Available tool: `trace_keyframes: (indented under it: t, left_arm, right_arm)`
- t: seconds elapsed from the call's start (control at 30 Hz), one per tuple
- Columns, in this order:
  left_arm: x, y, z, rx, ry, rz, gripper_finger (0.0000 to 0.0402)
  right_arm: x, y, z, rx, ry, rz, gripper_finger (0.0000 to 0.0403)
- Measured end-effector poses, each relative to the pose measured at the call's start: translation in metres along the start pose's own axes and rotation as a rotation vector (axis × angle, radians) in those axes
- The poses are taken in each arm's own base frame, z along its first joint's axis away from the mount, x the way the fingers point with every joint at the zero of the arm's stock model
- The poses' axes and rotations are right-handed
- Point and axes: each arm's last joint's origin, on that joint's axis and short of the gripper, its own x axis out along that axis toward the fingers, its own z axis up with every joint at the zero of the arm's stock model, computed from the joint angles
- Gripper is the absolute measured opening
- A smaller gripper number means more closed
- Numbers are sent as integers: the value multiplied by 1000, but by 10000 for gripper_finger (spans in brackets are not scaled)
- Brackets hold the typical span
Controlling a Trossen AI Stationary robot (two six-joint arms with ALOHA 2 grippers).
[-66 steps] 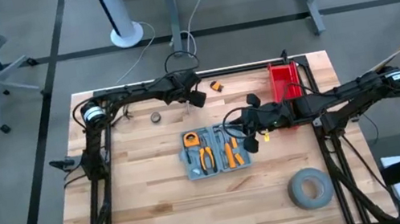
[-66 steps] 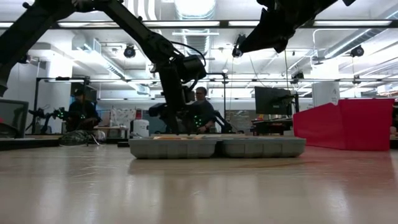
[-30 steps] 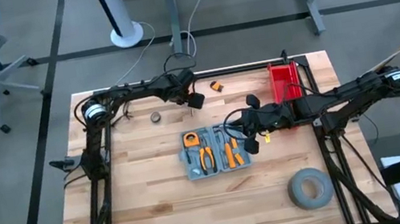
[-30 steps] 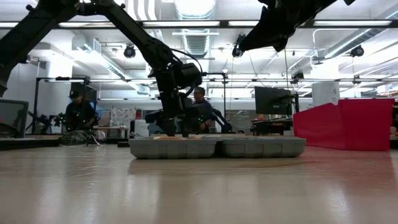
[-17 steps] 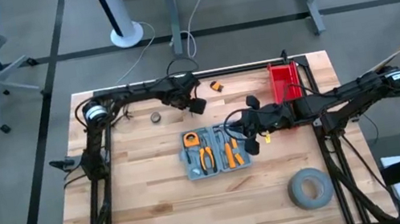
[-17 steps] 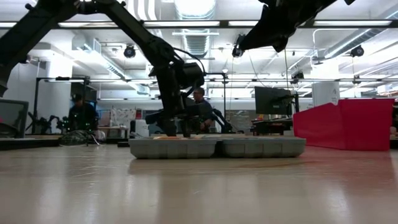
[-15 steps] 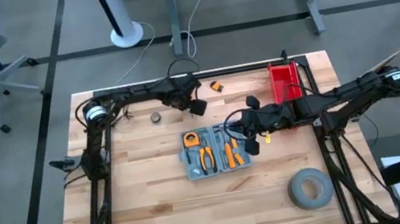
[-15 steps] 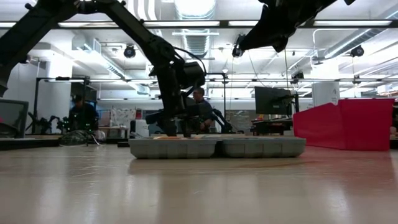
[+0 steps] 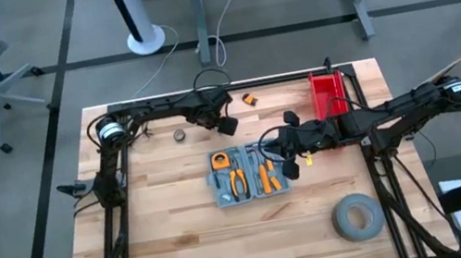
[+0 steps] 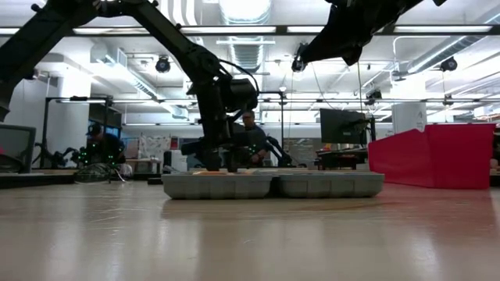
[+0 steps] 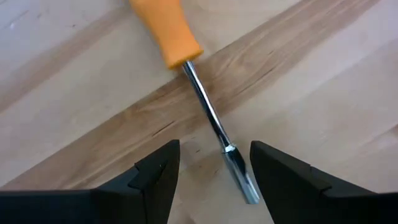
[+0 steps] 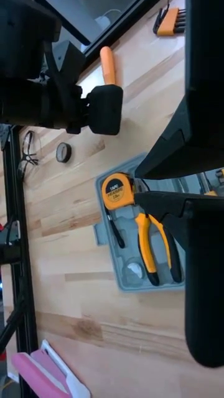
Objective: Prefit tool cases
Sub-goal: Put the yellow nut driver into the gray pre-fit tool case
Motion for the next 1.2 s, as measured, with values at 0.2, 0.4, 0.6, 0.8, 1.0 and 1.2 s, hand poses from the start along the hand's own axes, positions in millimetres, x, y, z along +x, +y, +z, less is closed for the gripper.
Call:
trace_keyframes:
  t: [0.2,0.4,0.6,0.8,1.0,1.2]
  left_arm:
    - [0,2,-3,12,33,27,204]
    - [0,3,-5,19,48,37,204]
    - [0,3,-5,31,47,37,204]
    - [0,3,-5,47,48,37,203]
    - [0,4,-6,65,55,42,170]
    - [0,4,-7,74,66,49,96]
  right_arm:
    - [0,0,0,0,0,0,25]
    - [0,0,0,0,0,0,23]
    - [0,0,0,10,0,0,23]
    - [0,0,0,10,0,0,25]
    - [0,0,0,9,0,0,25]
    - [0,0,0,8,0,0,24]
